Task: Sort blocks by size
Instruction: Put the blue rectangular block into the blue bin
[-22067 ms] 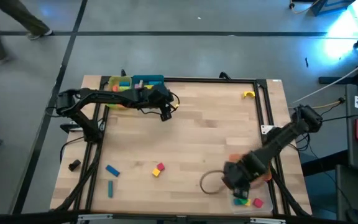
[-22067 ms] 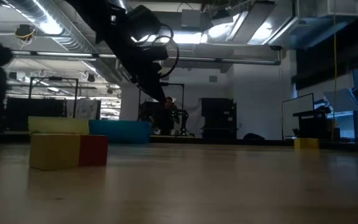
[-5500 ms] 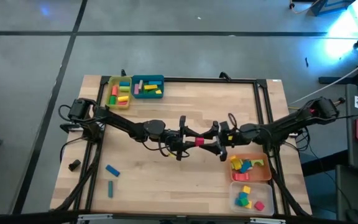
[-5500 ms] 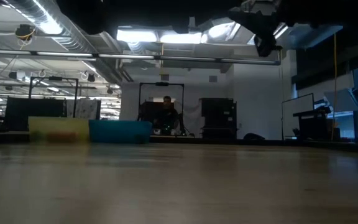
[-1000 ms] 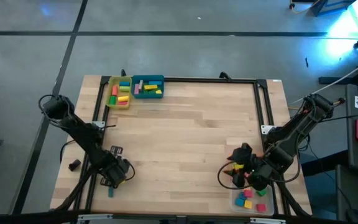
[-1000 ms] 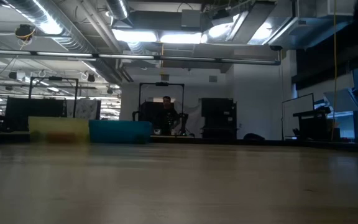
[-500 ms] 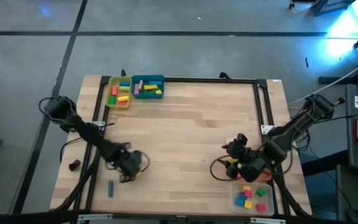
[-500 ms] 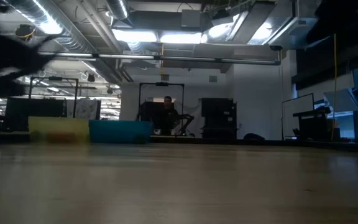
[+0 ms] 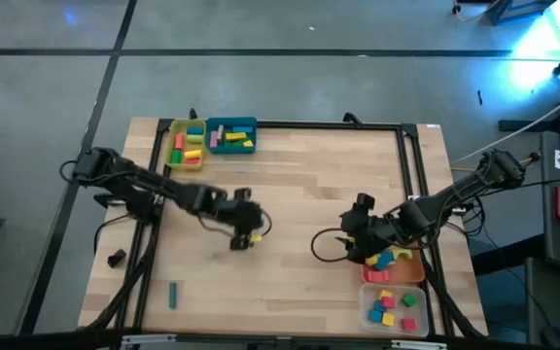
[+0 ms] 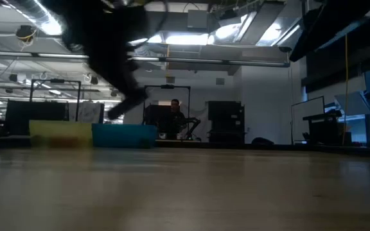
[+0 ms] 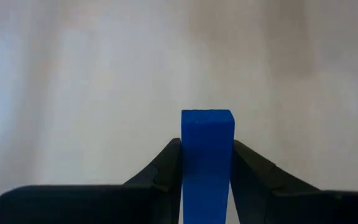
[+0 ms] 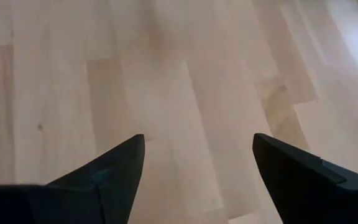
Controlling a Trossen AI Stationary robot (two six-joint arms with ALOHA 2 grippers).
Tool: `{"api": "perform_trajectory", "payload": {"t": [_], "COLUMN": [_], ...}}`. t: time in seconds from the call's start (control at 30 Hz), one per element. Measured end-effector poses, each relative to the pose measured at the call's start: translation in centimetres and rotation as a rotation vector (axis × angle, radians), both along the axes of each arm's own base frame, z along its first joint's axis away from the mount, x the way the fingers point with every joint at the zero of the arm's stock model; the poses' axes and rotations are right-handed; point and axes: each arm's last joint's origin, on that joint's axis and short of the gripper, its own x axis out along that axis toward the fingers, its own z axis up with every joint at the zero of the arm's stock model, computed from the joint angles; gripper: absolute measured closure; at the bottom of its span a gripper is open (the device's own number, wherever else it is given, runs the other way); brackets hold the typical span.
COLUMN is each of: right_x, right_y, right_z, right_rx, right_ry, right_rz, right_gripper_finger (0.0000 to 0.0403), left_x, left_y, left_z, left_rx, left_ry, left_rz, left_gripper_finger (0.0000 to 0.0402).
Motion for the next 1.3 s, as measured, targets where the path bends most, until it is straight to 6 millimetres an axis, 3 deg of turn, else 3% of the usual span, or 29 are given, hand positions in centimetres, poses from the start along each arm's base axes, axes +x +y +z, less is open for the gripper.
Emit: {"api": "perform_trajectory", "payload": {"t": [0.2, 0.37, 0.57, 0.7, 0.97, 1.3], "right_x": [0.7, 1.5, 2.0, 2.2, 2.4, 2.9], "right_y": [-1.7, -3.9, -6.5, -7.9, -10.2, -13.9], "right_z": [0.0, 0.0, 0.0, 0.0, -0.1, 0.2], "right_rx": [-0.09, -0.146, -0.193, -0.212, -0.171, -0.11], "right_ry": [0.03, 0.058, 0.099, 0.115, 0.15, 0.094], "right_rz": [0.046, 0.028, 0.0, -0.023, -0.01, -0.051], "right_gripper_finger": [0.0104, 0.0104, 0.0104, 0.0104, 0.0104, 0.0104], "left_x": [1.8, 2.0, -0.5, -2.6, -5.1, -5.4], "left_y": [5.5, 11.5, 19.1, 22.7, 26.0, 26.5], "left_z": [2.3, 3.9, 4.2, 4.2, 4.0, 3.8], "left_rx": [0.151, 0.331, 0.405, 0.405, 0.404, 0.352], "left_ry": [-0.093, -0.126, -0.088, -0.068, -0.039, -0.064], "left_rz": [0.028, 0.181, 0.45, 0.593, 0.716, 0.738], "left_gripper_finger": [0.0316, 0.0314, 0.0311, 0.0306, 0.0303, 0.0289]}}
